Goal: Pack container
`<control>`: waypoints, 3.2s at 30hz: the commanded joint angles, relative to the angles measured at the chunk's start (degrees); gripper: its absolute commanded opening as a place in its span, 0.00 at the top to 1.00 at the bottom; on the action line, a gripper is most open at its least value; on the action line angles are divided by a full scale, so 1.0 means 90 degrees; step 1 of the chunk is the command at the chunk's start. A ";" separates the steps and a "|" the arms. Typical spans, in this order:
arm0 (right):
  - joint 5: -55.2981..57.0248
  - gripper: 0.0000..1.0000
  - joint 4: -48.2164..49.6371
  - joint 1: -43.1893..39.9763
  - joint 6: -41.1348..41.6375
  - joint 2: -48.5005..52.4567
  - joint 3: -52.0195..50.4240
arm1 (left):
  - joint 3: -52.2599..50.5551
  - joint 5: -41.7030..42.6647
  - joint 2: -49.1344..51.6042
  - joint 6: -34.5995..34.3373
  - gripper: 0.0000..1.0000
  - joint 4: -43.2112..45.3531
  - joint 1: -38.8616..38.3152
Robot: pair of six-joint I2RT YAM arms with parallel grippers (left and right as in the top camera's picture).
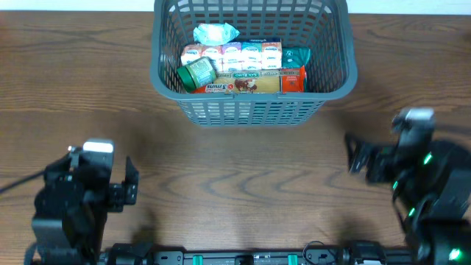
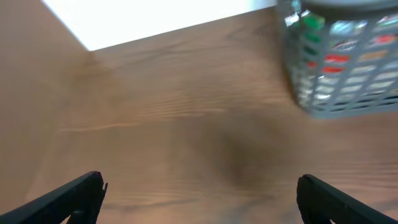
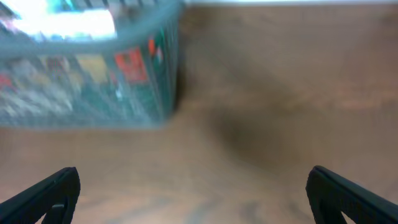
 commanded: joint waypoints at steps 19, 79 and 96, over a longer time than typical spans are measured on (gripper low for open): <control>0.0988 0.01 -0.1243 0.0180 0.0425 -0.1802 -0.0969 | -0.0432 -0.0503 -0.0767 0.0160 0.01 -0.0194 0.0027; 0.0270 0.01 0.5727 0.0933 -0.1367 -0.4206 -0.6336 | -0.0432 -0.0503 -0.0767 0.0160 0.01 -0.0194 0.0027; 0.0270 0.01 0.5727 0.0933 -0.1365 -0.4206 -0.6336 | -0.0432 -0.0503 -0.0767 0.0160 0.02 -0.0194 0.0027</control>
